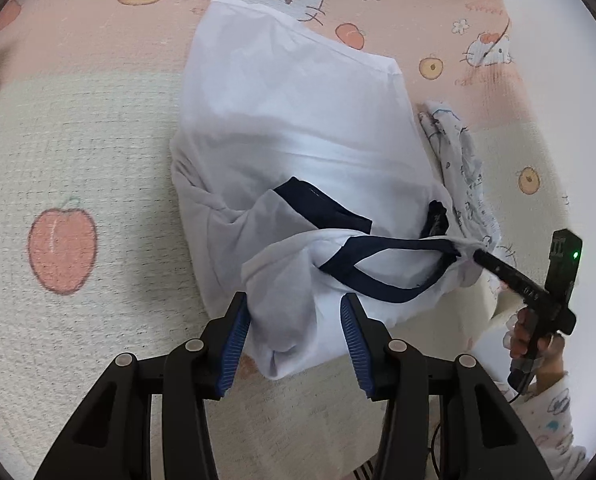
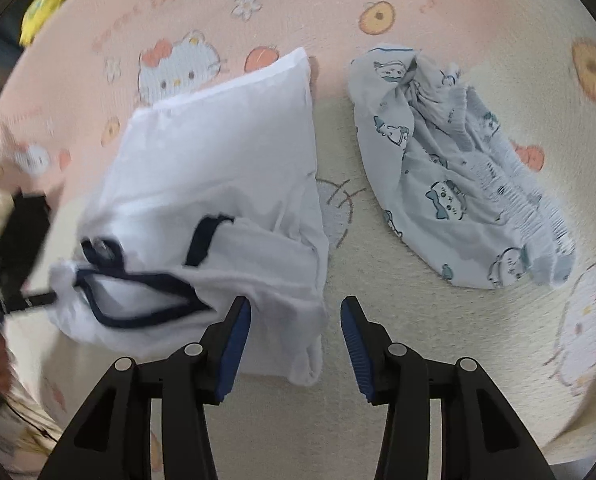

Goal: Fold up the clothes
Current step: 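Open both grippers and release the folded shirt onto the mat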

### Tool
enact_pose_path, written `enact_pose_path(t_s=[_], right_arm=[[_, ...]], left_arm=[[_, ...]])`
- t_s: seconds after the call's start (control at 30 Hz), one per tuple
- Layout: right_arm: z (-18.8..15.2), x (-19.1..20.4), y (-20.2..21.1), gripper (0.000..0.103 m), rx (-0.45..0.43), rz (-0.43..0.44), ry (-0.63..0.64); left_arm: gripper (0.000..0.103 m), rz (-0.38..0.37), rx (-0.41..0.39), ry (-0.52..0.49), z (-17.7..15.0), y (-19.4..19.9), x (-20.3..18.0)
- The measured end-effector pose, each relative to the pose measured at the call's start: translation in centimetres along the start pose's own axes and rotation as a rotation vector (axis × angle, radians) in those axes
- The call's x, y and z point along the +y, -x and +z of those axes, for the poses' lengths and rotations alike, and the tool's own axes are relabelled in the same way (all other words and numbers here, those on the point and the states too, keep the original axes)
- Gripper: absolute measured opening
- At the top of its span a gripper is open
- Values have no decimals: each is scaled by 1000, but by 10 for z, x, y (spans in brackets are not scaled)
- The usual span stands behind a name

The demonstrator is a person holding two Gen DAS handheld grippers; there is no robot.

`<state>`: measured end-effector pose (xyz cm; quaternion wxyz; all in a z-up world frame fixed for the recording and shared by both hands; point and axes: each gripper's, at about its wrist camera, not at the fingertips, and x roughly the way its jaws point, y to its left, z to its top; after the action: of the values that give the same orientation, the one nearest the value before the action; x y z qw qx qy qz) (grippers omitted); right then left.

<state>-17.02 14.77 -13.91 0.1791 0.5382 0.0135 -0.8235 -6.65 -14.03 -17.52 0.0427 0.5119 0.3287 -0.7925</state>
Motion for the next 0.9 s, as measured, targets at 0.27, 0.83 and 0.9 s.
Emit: enact_pose_path(t_s=[0.27, 0.83, 0.9], right_arm=[[28, -11, -31, 13, 11, 16, -79], [21, 7, -30, 48, -3, -188, 35], [17, 12, -15, 50, -28, -226, 85]], left_arm=[[30, 142, -4, -77, 8, -13, -6], [48, 181, -17, -36, 8, -15, -2], [65, 205, 23, -126, 1, -11, -15]])
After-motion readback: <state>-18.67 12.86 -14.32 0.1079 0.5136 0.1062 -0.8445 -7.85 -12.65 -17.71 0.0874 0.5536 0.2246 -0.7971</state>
